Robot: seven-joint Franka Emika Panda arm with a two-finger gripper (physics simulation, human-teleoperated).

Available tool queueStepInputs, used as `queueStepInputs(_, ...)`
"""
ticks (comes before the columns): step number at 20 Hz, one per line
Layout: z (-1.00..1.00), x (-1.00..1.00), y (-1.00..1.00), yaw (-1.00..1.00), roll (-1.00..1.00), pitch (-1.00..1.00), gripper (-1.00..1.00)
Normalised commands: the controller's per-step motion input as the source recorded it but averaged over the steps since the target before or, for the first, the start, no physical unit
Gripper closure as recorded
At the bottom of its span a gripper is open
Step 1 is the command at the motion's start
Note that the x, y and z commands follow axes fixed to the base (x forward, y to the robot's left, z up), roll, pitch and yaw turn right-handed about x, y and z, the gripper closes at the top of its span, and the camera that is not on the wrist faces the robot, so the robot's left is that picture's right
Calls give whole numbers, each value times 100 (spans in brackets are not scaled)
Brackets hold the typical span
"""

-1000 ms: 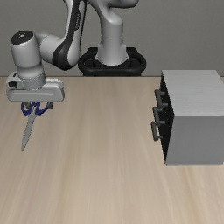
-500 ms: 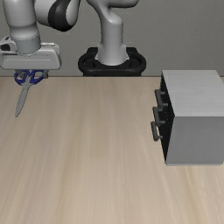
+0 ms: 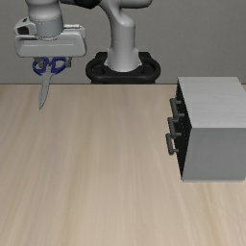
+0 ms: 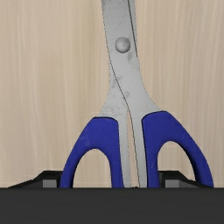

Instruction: Pick up the scissors and place it on the top of the cabinet

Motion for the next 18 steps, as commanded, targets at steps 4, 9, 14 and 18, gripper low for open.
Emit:
queueStepInputs(4, 0, 0, 100, 0, 0, 0, 100)
queueStepInputs(9, 0, 0, 100, 0, 0, 0, 100)
queueStepInputs(14, 0, 0, 100, 0, 0, 0, 100)
queueStepInputs(18, 0, 0, 100, 0, 0, 0, 100)
